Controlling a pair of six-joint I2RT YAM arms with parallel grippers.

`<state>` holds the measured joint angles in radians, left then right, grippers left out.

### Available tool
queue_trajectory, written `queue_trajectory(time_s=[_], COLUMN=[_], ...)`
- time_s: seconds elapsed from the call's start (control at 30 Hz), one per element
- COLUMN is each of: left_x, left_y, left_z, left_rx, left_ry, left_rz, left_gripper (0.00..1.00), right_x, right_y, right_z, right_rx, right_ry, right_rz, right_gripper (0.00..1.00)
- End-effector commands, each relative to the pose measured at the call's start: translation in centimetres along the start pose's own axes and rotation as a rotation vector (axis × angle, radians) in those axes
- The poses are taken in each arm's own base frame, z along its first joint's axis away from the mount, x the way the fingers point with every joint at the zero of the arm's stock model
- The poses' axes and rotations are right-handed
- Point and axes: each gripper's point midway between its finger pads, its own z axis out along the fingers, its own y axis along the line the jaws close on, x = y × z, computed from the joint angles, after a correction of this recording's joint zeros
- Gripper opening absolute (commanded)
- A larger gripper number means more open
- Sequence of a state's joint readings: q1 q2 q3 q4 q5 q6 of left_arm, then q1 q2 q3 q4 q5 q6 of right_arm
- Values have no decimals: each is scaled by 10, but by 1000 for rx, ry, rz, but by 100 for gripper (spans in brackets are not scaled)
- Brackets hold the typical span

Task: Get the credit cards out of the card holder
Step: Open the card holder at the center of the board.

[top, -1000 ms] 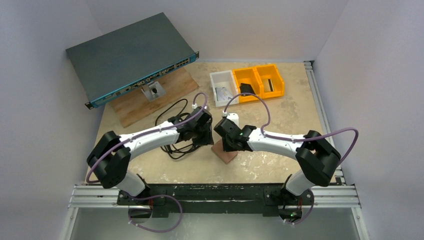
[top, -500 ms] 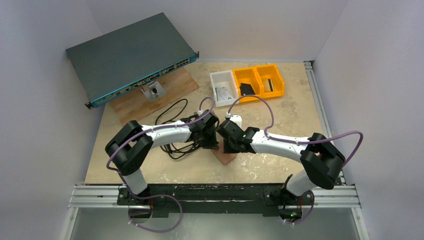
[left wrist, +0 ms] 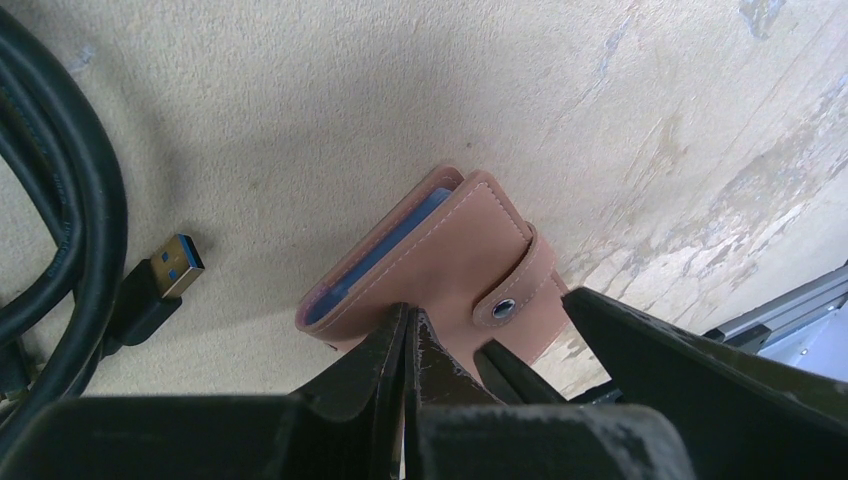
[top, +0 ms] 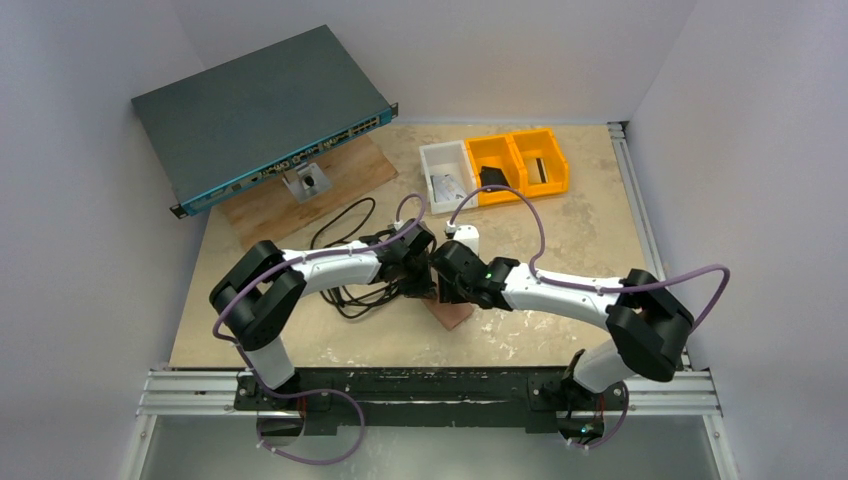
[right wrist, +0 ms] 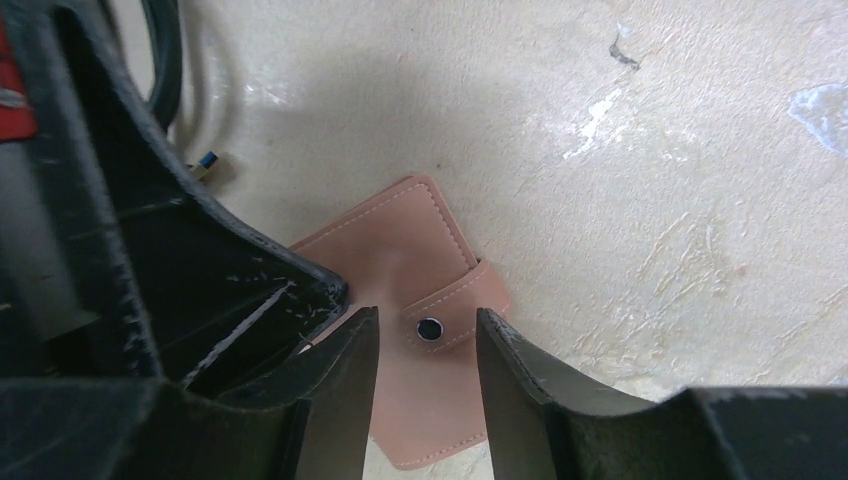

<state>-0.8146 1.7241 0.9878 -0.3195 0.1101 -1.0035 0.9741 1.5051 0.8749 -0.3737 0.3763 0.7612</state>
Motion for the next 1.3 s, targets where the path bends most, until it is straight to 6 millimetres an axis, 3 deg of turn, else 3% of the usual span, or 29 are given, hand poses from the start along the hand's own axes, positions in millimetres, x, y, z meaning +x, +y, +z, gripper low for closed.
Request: queue_trajectory(time_s=[0.0,0.27,0.43,0.53,0.77,1.27], left_x=[13,13,12,12,11,10], left_y=[30,31,33,37,50,61], left_z=[5,4,3,3,4,6], left_rx=[-90,-87,-103,-126,-198,-256], left_ry=[40,42,42,41,50,51], left_rz=[5,-1,-3,-2,4,29], left_gripper=[0,0,0,0,0,0], right_x=[-9,18,40,44,33,10], right_y=[8,4,-8,-11,-7,-30], right_z=[6,14,19,18,8,-9], right_rx=[12,53,91,94,37,-72], right_ry=[-37,23,87,94,79,74], right_rz=[-9,-31,-19,-17,34,194], right_gripper=[38,32,15,0,0,0])
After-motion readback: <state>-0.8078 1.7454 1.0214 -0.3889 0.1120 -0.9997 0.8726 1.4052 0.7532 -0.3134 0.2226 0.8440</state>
